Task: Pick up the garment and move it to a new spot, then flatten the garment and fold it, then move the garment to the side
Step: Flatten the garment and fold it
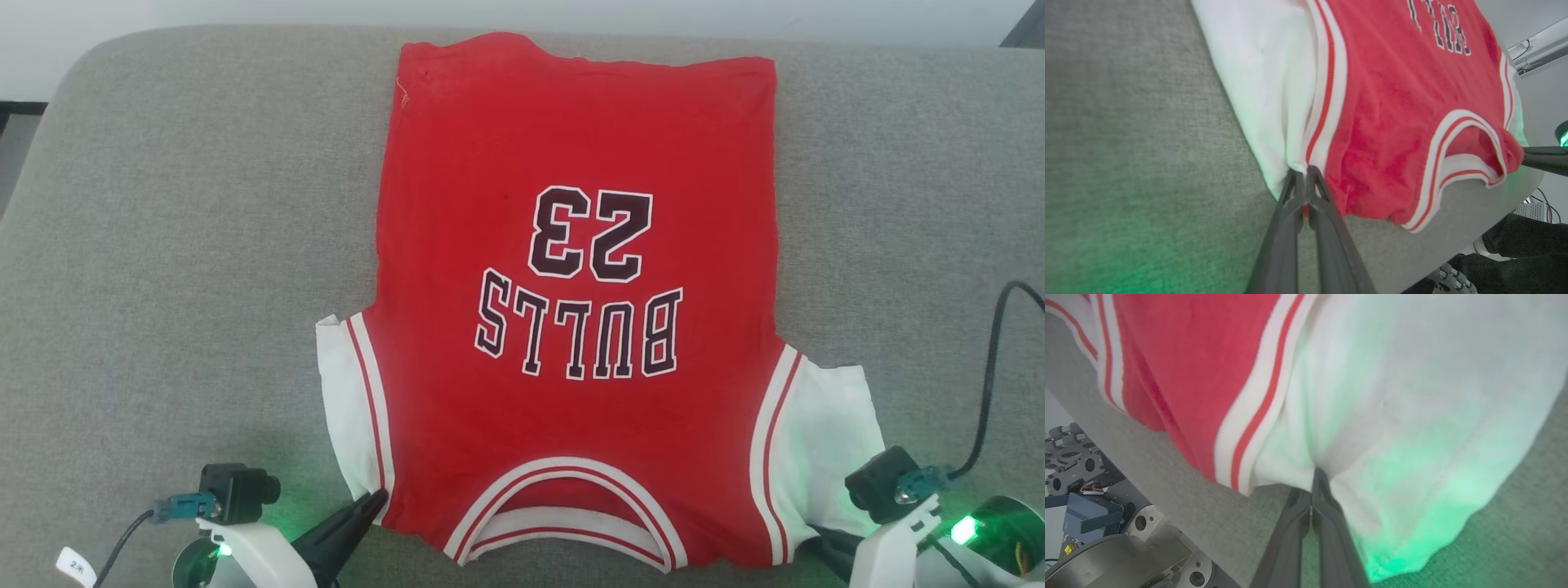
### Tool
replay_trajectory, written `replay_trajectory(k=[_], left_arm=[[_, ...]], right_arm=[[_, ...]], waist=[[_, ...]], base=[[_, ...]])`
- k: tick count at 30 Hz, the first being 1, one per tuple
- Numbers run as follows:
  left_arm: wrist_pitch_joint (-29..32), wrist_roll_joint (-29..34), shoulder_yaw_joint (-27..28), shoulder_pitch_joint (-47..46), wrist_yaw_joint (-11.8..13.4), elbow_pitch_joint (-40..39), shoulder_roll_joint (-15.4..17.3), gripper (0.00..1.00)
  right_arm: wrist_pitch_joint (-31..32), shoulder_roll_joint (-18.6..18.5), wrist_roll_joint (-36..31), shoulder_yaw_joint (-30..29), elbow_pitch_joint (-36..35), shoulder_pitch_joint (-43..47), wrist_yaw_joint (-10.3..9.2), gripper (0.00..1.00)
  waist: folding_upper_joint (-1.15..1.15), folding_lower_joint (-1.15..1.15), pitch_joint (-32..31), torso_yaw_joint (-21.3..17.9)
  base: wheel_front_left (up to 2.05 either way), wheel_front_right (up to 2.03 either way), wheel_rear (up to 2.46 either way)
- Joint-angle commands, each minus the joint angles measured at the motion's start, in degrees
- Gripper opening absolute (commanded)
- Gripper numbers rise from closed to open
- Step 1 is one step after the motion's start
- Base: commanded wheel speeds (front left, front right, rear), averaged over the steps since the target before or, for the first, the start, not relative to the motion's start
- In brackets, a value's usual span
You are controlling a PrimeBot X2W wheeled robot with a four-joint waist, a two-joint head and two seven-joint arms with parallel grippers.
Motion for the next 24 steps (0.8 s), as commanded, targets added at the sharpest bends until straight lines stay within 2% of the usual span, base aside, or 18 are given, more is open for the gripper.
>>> replay_trajectory(k=[1,8,9,10,11,12,17,23,24], left_arm=[[0.73,0.13,-0.3,1.02,0.48,1.08,-1.85,0.0],[0.69,0.62,1.89,2.13,0.2,2.64,-3.35,0.0],[0.69,0.69,2.3,2.37,0.16,2.54,-3.47,0.0],[0.68,0.82,2.81,2.74,0.12,2.43,-3.55,0.0],[0.68,0.89,3.25,3.12,0.09,2.3,-3.61,0.0],[0.68,1.11,3.62,3.46,0.07,2.16,-3.62,0.0],[0.66,2.45,5.88,4.68,0.0,0.74,-3.68,0.0],[0.6,4.53,7.51,5.47,-0.06,-1.38,-4.09,0.0],[0.6,4.53,7.51,5.47,-0.06,-1.38,-4.09,0.0]], right_arm=[[0.49,0.99,0.13,2.22,2.32,0.42,-0.03,0.0],[-2.37,1.52,1.79,5.14,5.31,-1.75,-0.03,0.0],[-2.95,1.83,2.69,4.77,5.21,-1.79,-0.03,0.26],[-3.28,1.82,3.52,4.48,4.93,-1.68,-0.02,0.46],[-3.51,1.56,4.48,4.18,4.29,-1.53,-0.02,0.9],[-3.87,1.28,5.63,3.5,3.32,-1.41,-0.03,1.0],[-3.65,-1.94,10.51,-3.65,-4.21,-0.58,-0.06,1.0],[-0.24,-4.52,15.4,-15.78,-13.97,-1.1,-0.03,1.0],[-0.24,-4.52,15.4,-15.78,-13.97,-1.1,-0.03,1.0]], waist=[[-0.01,0.0,-0.07,-0.14],[-0.01,0.0,-0.72,-1.55],[-0.01,0.0,-0.85,-1.74],[-0.01,0.0,-0.97,-1.88],[-0.01,0.0,-1.08,-2.0],[-0.01,0.0,-1.15,-2.1],[-0.01,0.0,-0.9,-2.02],[-0.01,0.0,-0.26,-0.28],[-0.01,0.0,-0.26,-0.28]], base=[[0.0,0.0,0.0],[0.0,0.0,0.0],[0.0,0.0,0.0],[0.0,0.0,0.0],[0.0,0.0,0.0],[0.0,0.0,0.0],[0.0,0.0,0.0],[0.0,0.0,0.0],[0.0,0.0,0.0]])
